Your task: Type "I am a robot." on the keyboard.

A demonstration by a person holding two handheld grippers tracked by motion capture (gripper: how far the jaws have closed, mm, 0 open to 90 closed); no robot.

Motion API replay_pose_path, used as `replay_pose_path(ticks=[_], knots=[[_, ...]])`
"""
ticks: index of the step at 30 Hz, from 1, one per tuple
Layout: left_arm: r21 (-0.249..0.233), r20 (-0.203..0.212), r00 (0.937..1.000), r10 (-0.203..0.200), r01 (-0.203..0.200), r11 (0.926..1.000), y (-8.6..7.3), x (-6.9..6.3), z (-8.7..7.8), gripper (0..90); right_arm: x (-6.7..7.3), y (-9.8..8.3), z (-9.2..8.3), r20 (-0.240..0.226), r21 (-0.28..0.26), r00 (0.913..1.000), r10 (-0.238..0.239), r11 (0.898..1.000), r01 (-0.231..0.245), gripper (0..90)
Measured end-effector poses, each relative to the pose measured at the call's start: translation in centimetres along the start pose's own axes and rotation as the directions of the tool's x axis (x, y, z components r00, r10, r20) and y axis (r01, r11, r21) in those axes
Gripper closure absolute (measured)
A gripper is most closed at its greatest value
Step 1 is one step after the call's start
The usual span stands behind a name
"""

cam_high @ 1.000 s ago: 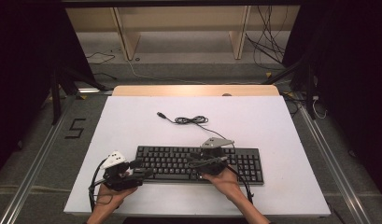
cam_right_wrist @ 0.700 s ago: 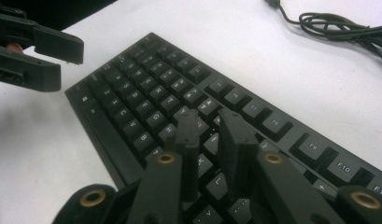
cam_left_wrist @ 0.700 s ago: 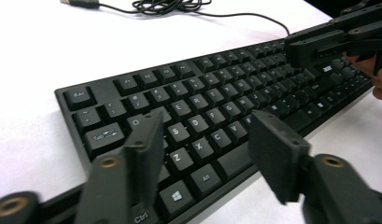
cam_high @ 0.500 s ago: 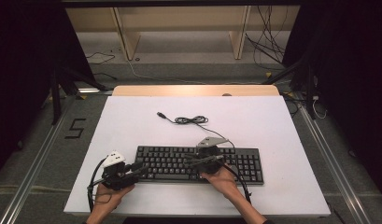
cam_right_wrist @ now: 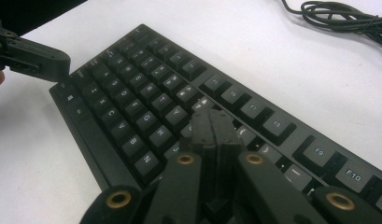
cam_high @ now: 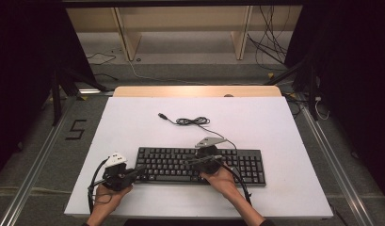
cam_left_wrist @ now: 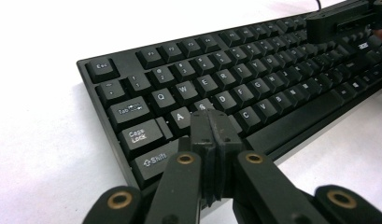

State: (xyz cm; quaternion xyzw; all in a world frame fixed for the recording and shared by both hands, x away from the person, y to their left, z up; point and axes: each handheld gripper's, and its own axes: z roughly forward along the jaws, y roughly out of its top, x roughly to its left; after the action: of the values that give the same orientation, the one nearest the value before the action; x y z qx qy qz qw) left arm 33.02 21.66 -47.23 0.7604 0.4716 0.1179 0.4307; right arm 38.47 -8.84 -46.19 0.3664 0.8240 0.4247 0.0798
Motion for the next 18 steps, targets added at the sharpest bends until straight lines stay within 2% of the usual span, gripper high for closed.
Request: replay_pose_path(ticks=[7,18], knots=[[0.014,-0.024,0.9996,-0.012,0.013,0.9998,0.0,0.4,0.1,88.9,-0.1,0.1,0.5,0.005,0.015,1.0000,0.003,1.000,-0.003,90.0],[0.049,-0.034,0.9993,-0.015,0.017,0.9986,-0.2,0.7,0.5,88.9,0.0,0.1,1.4,0.012,0.045,0.9999,0.001,0.999,-0.001,90.0]])
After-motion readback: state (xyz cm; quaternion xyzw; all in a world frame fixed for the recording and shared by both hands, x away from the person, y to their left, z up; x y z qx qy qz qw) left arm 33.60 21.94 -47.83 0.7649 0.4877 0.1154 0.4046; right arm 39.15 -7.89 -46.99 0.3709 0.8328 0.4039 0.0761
